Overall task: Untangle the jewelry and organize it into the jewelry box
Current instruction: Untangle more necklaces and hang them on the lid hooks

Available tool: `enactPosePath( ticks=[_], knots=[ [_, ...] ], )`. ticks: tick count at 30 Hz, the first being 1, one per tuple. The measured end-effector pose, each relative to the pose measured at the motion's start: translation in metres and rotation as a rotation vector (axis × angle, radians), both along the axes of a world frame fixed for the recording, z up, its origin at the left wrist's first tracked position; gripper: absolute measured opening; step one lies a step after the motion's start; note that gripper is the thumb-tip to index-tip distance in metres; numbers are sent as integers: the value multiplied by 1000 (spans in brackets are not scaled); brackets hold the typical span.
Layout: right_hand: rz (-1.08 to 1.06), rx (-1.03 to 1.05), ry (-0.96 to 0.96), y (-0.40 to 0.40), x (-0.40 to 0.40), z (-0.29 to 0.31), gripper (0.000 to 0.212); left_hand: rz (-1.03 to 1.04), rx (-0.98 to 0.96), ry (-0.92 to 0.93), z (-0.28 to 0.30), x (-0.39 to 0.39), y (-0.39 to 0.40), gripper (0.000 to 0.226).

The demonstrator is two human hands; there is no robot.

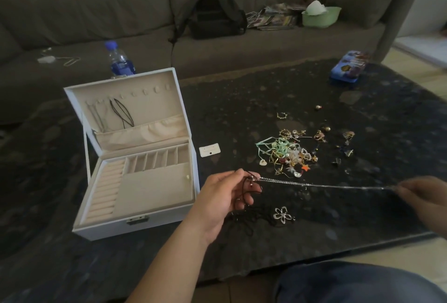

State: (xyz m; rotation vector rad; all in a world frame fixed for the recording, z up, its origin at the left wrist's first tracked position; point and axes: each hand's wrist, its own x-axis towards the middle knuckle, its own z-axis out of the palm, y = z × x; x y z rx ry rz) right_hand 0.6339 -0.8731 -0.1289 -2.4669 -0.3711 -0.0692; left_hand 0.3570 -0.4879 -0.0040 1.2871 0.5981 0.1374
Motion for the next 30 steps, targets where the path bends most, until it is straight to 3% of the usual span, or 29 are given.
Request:
enactPosePath(
  ticks=[3, 6, 10, 13, 15, 18, 20, 24, 30],
  knots=[
    [77, -145, -21, 21, -12, -7, 14, 18, 47, -33, 3, 0, -2, 35],
    [114, -282, -98, 47, -38, 24, 6, -8, 110, -57, 10, 0, -4, 35],
    [202, -472, -169, 63, -53, 47, 11, -76, 146, -71, 21, -3, -8, 35],
    [175, -594, -198, 82, -65, 68, 32, -106, 152, -87, 26, -4, -10, 35],
    [215, -475, -198, 108, -84, 100, 37, -122, 151, -92, 28, -5, -11, 35],
    [340, 107, -214, 158, -127, 156, 13, -131, 173, -92, 30, -4, -15, 34],
    [483, 309, -133, 187, -156, 181, 10, -128, 212, -95, 30, -3, -17, 34],
    [595, 352, -59, 214, -174, 182, 14, -109, 273, -116, 30, -2, -22, 33],
    [551, 256, -240, 218, -181, 162, 10, -59, 391, -150, 27, -4, -27, 31]
  ],
)
